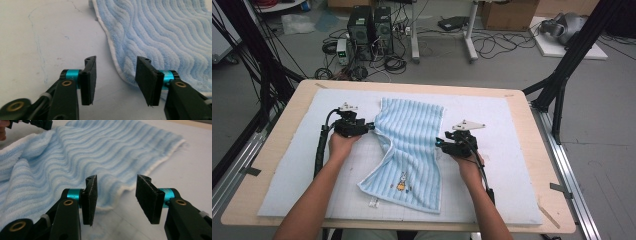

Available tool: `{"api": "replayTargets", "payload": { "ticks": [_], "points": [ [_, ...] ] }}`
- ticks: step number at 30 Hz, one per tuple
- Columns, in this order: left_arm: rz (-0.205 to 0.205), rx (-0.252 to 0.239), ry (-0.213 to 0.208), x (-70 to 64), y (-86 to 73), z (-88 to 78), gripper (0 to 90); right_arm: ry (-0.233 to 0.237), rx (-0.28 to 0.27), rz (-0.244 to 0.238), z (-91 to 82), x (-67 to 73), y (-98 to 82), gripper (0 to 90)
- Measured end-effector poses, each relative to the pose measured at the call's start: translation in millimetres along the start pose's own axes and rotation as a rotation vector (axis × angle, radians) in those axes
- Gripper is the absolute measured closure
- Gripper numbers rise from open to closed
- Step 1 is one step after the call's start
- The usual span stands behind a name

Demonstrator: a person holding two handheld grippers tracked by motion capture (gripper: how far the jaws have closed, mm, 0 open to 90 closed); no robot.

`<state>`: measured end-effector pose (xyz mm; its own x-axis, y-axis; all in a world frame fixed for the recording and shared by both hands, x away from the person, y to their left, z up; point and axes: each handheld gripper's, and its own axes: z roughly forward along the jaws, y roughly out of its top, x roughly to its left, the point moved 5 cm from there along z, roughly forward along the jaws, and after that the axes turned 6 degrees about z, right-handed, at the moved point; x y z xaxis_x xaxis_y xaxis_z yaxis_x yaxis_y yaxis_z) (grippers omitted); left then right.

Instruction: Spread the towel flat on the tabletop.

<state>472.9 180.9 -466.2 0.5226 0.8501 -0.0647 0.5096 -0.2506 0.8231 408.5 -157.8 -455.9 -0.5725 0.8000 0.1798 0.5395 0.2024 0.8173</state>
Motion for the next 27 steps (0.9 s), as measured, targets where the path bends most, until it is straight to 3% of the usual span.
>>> {"api": "replayTargets", "payload": {
  "ticks": [3, 6, 7, 9, 11, 14, 16, 19, 21, 27],
  "points": [
    [0.000, -0.033, -0.008, -1.7, 5.6, -6.2, 50.7, -0.015, 0.065, -0.059, 18.7, 6.7, -4.7, 53.6],
    [0.007, -0.049, -0.020, -5.5, 8.6, -9.3, 50.5, -0.030, 0.124, -0.092, 33.3, 5.0, -10.4, 73.7],
    [0.009, -0.051, -0.026, -6.8, 9.2, -9.9, 50.4, -0.027, 0.113, -0.095, 35.1, 3.3, -8.9, 81.5],
    [0.017, -0.052, -0.035, -10.0, 10.4, -10.8, 50.5, -0.106, 0.112, -0.152, 36.8, -1.2, -3.6, 83.1],
    [0.031, -0.047, -0.047, -15.3, 11.5, -11.1, 52.4, -0.171, 0.082, -0.165, 36.4, -9.6, 3.6, 83.4],
    [0.061, -0.050, -0.069, -25.5, 13.9, -11.3, 53.3, -0.279, 0.050, -0.142, 33.9, -26.9, 11.0, 83.3],
    [0.077, -0.056, -0.081, -31.8, 15.8, -11.4, 53.4, -0.323, 0.049, -0.096, 32.7, -38.7, 12.2, 81.4],
    [0.084, -0.060, -0.108, -40.1, 17.5, -12.1, 53.0, -0.308, 0.039, -0.029, 31.1, -45.7, 10.4, 69.9],
    [0.089, -0.065, -0.135, -47.6, 19.1, -13.3, 52.0, -0.281, 0.028, -0.008, 27.6, -44.9, 10.1, 64.2],
    [0.078, -0.092, -0.230, -76.5, 24.9, -14.6, 47.6, -0.232, -0.001, -0.016, 8.8, -36.7, 6.8, 55.7]
  ]
}}
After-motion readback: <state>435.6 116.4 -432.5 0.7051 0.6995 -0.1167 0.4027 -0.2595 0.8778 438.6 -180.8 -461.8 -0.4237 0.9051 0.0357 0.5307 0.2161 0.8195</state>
